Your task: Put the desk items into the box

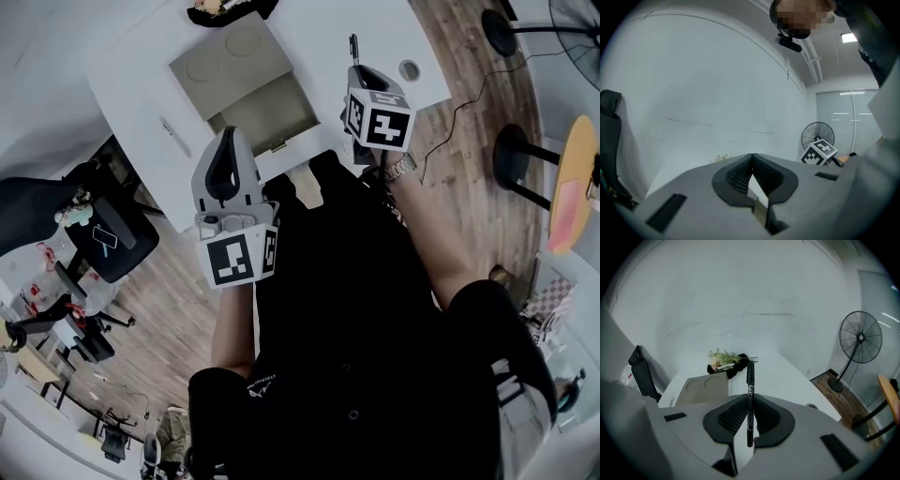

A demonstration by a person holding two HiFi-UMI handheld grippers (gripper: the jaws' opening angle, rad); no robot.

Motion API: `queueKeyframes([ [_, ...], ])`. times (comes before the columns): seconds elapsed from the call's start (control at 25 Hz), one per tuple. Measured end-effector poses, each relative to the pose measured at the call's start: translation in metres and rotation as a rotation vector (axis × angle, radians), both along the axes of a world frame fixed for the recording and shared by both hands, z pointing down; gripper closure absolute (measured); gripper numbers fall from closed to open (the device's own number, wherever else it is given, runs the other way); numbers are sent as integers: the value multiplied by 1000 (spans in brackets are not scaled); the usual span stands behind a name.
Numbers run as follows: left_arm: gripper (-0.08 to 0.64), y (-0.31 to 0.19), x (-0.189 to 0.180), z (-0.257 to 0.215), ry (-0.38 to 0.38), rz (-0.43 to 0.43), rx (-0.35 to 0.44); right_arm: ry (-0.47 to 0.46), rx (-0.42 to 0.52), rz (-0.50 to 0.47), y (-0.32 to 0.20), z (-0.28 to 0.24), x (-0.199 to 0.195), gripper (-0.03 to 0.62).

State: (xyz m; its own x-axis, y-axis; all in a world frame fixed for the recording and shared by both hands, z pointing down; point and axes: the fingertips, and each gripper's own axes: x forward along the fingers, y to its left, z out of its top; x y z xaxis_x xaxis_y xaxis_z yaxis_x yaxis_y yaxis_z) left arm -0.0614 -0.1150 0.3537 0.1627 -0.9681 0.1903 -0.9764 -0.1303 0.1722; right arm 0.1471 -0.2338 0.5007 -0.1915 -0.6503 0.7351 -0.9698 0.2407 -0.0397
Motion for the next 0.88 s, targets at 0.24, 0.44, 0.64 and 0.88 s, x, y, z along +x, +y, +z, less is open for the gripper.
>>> queueKeyframes([
  [0.24, 552, 9, 8, -10, 17, 63, 30, -10, 102, 30, 16, -45, 6, 552],
  [0.44, 552, 14, 17, -19, 15, 122, 52, -36, 190, 69, 28, -83, 14, 552],
  [0.64, 552, 19, 19, -28, 11, 165, 77, -63, 265, 107, 45, -116, 19, 552],
  [0.88, 552, 21, 20, -39, -4, 209, 104, -104, 353, 126, 68, -157, 20, 552],
])
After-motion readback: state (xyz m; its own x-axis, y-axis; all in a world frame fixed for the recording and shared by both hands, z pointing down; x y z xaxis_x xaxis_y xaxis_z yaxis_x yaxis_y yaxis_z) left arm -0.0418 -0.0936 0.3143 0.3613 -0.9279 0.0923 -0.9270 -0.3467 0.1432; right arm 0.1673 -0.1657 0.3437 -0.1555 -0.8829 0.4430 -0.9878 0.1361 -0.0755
